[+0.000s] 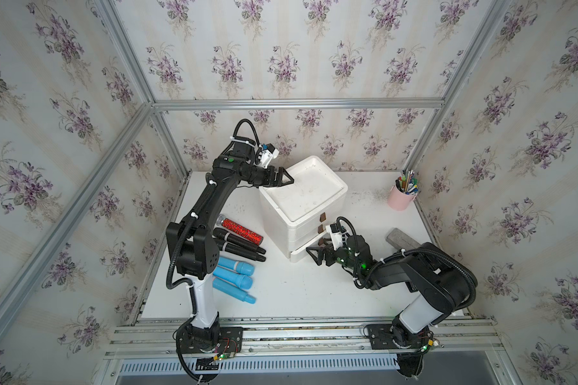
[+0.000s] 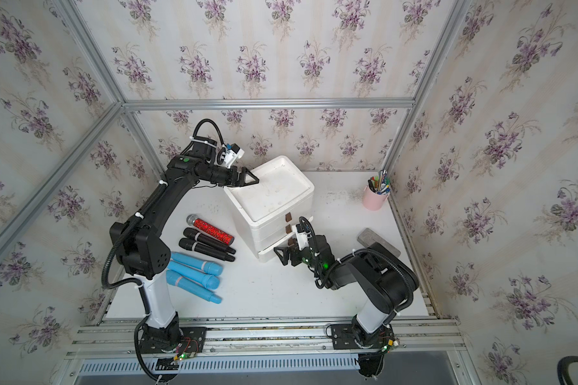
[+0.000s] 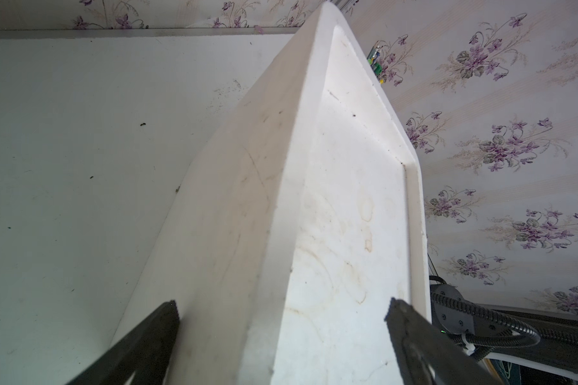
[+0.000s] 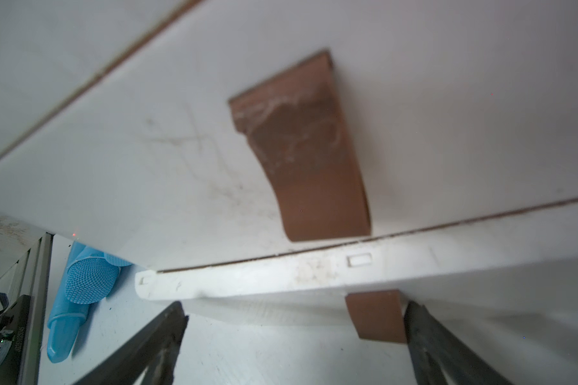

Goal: Take the microphone out of the drawer
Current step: Close the drawer of the storage box.

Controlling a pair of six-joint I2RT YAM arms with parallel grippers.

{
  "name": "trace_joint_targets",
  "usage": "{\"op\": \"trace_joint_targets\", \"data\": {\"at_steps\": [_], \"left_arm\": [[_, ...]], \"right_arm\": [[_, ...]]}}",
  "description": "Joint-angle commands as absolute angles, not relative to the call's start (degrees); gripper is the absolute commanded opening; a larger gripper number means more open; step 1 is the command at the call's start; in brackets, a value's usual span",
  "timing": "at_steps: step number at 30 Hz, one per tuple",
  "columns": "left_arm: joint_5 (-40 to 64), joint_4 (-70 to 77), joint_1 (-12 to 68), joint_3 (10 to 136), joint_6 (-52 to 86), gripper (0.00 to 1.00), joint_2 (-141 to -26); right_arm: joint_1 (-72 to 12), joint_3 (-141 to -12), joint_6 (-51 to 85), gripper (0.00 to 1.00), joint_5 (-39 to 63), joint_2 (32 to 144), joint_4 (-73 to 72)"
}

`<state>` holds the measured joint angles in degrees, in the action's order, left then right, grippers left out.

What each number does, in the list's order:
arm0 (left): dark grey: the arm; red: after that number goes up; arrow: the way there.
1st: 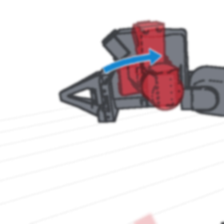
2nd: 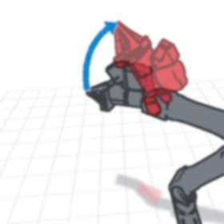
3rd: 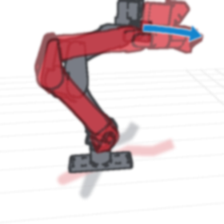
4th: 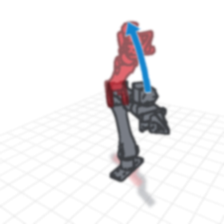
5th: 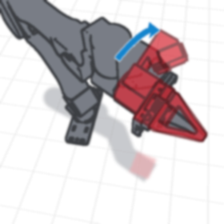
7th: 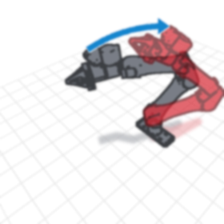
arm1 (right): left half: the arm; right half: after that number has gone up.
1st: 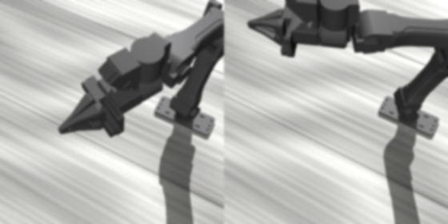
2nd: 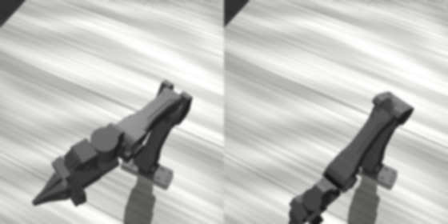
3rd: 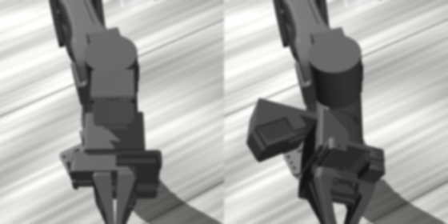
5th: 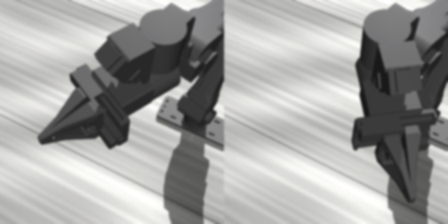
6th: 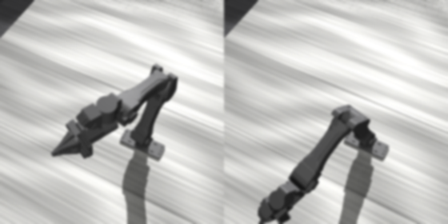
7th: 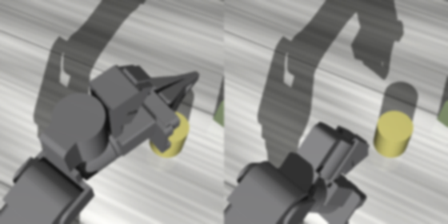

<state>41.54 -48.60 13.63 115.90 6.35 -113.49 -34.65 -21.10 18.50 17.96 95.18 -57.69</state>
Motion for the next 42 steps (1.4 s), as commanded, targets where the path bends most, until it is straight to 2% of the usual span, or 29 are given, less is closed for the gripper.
{"op": "trace_joint_targets", "data": {"at_steps": [1,6,12,25,31,36,42], "left_arm": [[43.77,-51.24,14.23,115.81,6.25,0.99,-113.95],[43.39,-51.24,14.36,115.76,6.13,0.99,-113.67],[42.69,-51.24,13.85,116.72,7.06,0.99,-113.82],[38.83,-48.65,10.5,119.42,12.07,0.99,-111.16],[29.4,-43.08,6.28,112.54,18.1,0.99,-105.83],[24.39,-39.92,1.92,105.23,20.78,0.99,-101.08],[11.75,-39.97,-2.65,96.61,22.24,0.99,-95.48]], "right_arm": [[-34.7,-22.28,18.76,1.0,20.24,96.95,-64.7],[-34.72,-22.99,19.59,1.0,20.48,98.13,-65.71],[-34.04,-21.42,19.11,1.0,18.9,94.2,-61.8],[-21.37,-21.47,21.24,1.0,24.97,81.7,-41.17],[-15.14,-26.24,17.31,1.0,20.47,75.84,-24.06],[-11.26,-29.07,15.29,1.0,16.14,73.38,-17.26],[-7.09,-32.47,15.0,1.0,11.59,74.28,-15.2]]}}
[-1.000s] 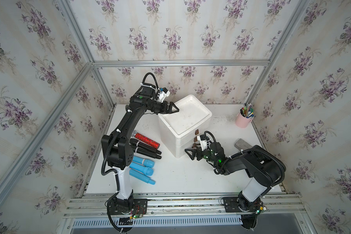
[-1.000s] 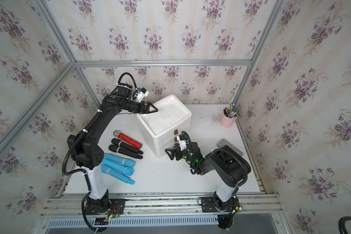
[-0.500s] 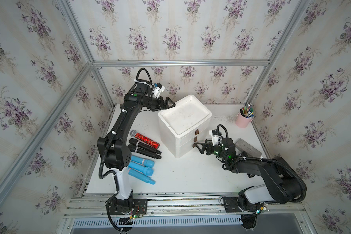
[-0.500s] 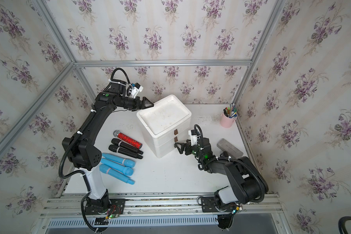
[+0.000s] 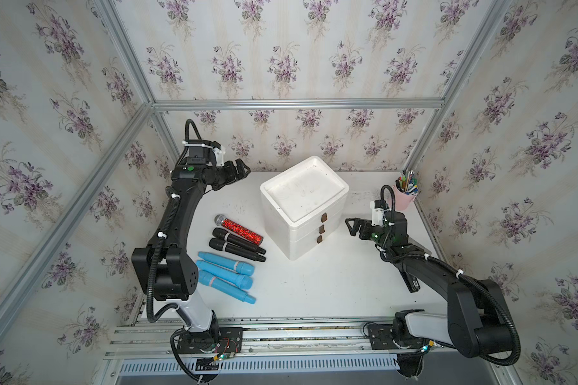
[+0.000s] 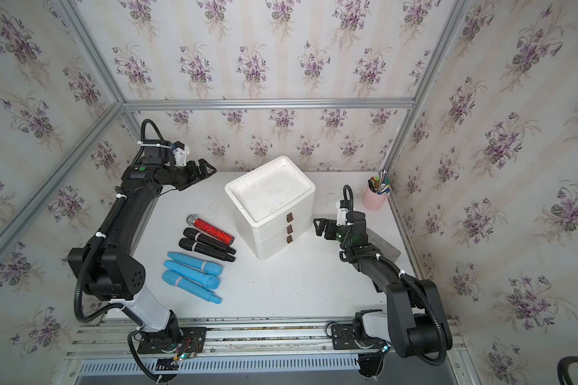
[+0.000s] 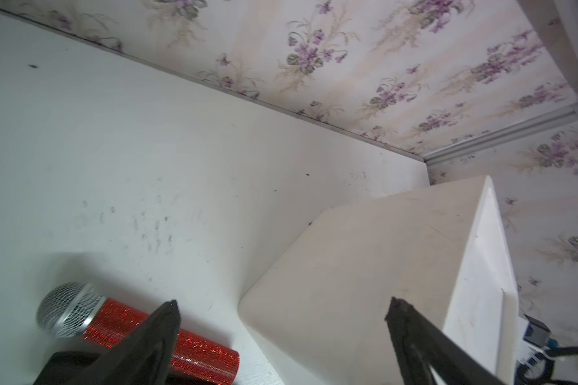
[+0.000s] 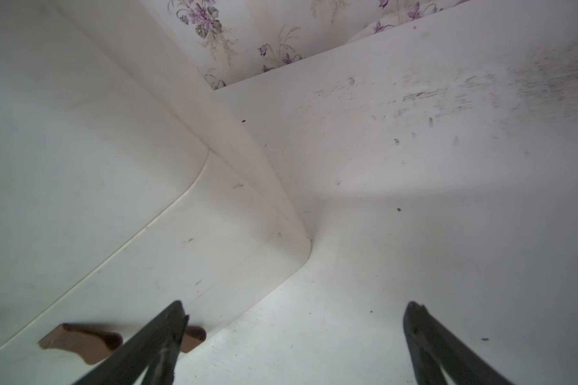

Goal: Take the microphone out of the drawer
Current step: Close the drawer of the storage box, then reset both arms

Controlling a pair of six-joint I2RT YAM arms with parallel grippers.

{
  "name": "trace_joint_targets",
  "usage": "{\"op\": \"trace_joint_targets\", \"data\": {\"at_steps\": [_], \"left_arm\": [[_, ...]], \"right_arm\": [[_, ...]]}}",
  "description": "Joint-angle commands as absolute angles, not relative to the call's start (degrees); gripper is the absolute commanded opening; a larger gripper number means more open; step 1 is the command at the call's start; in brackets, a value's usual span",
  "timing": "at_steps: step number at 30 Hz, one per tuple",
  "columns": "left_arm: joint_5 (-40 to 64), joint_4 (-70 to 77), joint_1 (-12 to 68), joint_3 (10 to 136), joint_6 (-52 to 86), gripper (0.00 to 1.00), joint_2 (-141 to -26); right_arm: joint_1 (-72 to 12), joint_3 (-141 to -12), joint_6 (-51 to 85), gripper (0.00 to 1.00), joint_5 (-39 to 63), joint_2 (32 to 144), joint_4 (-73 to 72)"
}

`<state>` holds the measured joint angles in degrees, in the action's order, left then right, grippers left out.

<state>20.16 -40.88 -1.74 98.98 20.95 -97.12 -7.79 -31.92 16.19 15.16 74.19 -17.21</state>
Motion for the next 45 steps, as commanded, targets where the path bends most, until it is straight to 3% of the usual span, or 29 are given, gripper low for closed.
{"op": "trace_joint_targets", "data": {"at_steps": [1,5,9,17,31,38,45], "left_arm": [[8.44,-40.07,-3.25,95.21,22.13,0.99,-94.66],[-4.57,-40.59,-4.7,90.1,21.8,0.99,-92.39],[-10.08,-40.16,-5.08,86.37,18.67,0.99,-92.3],[-22.12,-28.56,-5.04,69.57,20.26,0.99,-87.65],[-16.61,13.81,-1.05,35.17,5.11,0.99,-71.6],[-6.86,29.48,-1.05,26.39,1.98,0.99,-69.87],[1.97,29.17,-0.5,26.65,1.1,0.99,-71.52]], "right_arm": [[-6.77,-32.35,14.15,1.0,10.15,74.14,-15.93],[-6.33,-29.71,7.32,1.0,5.29,73.49,-22.62],[-5.74,-23.8,6.81,1.0,-2.87,72.36,-34.32],[-3.29,-23.99,2.65,1.0,-2.61,79.3,-40.59],[-2.55,-24.23,0.66,1.0,4.6,84.81,-47.58],[-2.55,-23.71,-0.74,1.0,5.32,85.03,-49.35],[-2.32,-21.98,-2.18,1.0,4.98,85.13,-54.28]]}}
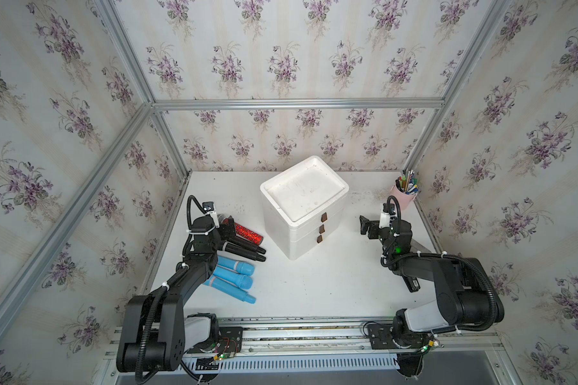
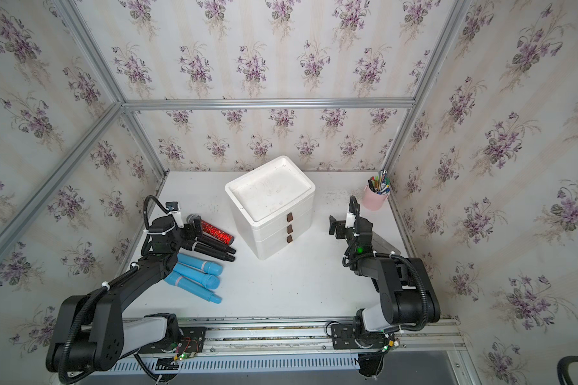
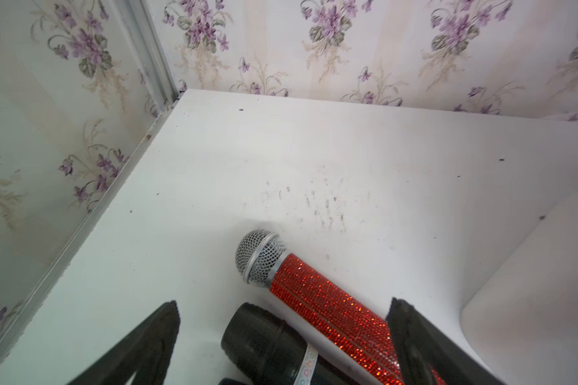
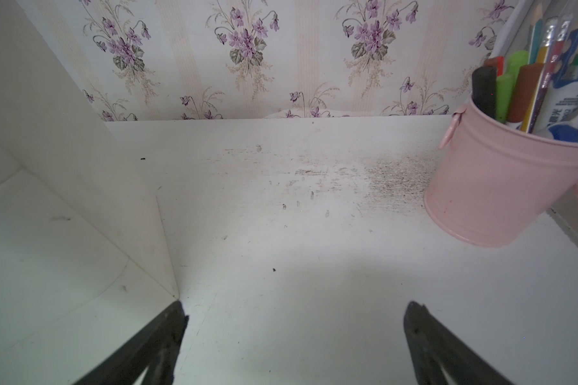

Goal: Take the microphone out of the drawer
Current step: Reset both arms

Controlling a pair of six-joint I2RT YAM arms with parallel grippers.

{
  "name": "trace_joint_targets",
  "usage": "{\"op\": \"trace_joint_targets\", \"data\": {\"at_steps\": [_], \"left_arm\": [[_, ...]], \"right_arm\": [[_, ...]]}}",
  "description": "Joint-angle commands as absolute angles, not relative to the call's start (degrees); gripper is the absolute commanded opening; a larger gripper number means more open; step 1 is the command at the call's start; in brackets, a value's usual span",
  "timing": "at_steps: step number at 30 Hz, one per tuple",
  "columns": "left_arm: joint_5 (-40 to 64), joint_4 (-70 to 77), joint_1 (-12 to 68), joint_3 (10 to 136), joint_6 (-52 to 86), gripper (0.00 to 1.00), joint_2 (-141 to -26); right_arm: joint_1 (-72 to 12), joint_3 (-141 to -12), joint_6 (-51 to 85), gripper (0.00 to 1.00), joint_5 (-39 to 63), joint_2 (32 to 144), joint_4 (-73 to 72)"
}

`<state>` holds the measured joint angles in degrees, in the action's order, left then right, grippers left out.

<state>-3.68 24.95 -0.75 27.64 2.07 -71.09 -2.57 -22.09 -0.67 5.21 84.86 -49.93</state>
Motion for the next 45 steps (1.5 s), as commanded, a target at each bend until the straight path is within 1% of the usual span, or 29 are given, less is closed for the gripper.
{"op": "trace_joint_targets", "data": {"at_steps": [1,6,12,16,19,21,23,25,27,29,45], "left_arm": [[2.52,30.73,-0.21,25.47,1.37,0.99,-72.07],[6.39,43.01,0.09,20.32,-0.04,0.99,-76.77],[10.64,47.12,0.16,20.38,-2.27,0.99,-80.75],[12.86,48.0,0.13,21.62,-2.89,0.99,-85.38],[14.5,48.0,0.13,22.46,-3.53,0.99,-87.06],[14.74,47.23,0.16,22.55,-3.69,0.99,-86.74],[14.78,47.04,0.23,22.76,-3.78,0.99,-86.89],[14.74,47.02,0.21,22.85,-3.89,0.99,-87.01],[14.68,46.84,0.28,22.85,-3.87,0.99,-86.92],[14.6,46.85,0.27,22.85,-3.9,0.99,-86.92],[13.89,46.4,0.74,23.11,-4.18,0.99,-87.08]], "right_arm": [[-1.88,-22.53,-1.95,1.0,5.6,85.36,-53.76],[-1.76,-20.91,-2.11,1.0,6.16,86.32,-57.2],[-1.76,-18.68,-1.85,1.0,5.52,86.13,-60.79],[-1.76,-16.57,-1.58,1.0,4.7,85.85,-64.18],[-1.76,-13.44,-1.92,1.0,5.2,86.53,-70.05],[-1.76,-10.02,-2.37,1.0,6.19,88.61,-79.53],[-1.76,-9.56,-2.46,1.0,6.32,87.21,-77.97],[-1.76,-10.2,-2.59,1.0,6.71,88.3,-78.74],[-1.76,-10.89,-2.68,1.0,6.99,87.46,-75.99],[-1.76,-10.47,-2.64,1.0,6.95,88.13,-77.95],[-1.76,-10.55,-2.64,1.0,6.94,87.83,-77.26]]}}
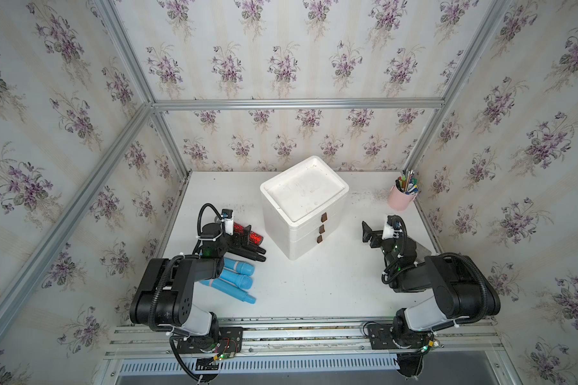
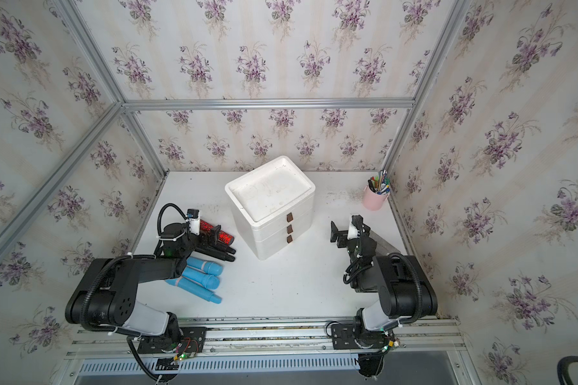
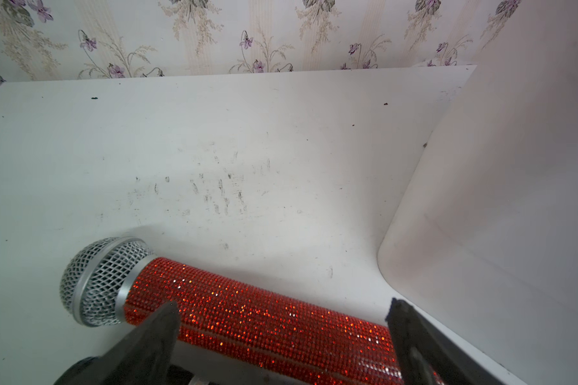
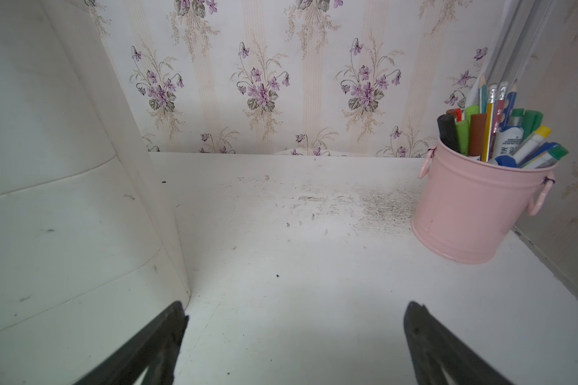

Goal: Take the microphone out of the drawer
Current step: Reset both arms

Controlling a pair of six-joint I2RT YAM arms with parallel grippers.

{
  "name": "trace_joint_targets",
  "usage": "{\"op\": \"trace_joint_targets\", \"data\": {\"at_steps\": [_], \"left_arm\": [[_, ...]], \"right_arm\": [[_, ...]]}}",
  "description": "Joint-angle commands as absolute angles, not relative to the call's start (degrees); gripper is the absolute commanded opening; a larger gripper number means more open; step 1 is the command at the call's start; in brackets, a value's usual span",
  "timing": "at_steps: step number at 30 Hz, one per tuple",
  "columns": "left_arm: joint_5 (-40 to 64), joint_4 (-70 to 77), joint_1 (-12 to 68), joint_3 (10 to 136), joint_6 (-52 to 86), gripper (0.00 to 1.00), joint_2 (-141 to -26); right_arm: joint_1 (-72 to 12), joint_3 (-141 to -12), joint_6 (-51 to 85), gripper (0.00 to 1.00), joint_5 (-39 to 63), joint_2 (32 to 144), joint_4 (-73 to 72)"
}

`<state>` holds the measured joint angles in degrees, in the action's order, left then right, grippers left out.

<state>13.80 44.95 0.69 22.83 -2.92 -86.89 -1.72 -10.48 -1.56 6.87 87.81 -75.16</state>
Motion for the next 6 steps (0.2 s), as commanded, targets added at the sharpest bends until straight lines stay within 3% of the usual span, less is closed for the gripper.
{"op": "trace_joint_targets", "data": {"at_steps": [1,6], "left_arm": [[13.88,46.41,0.77,23.05,-4.25,0.99,-87.08],[13.79,46.35,0.85,23.09,-4.24,0.99,-86.92]], "right_arm": [[-1.76,-10.56,-2.64,1.0,6.94,87.86,-77.26],[-1.76,-10.55,-2.64,1.0,6.94,87.81,-77.3]]}}
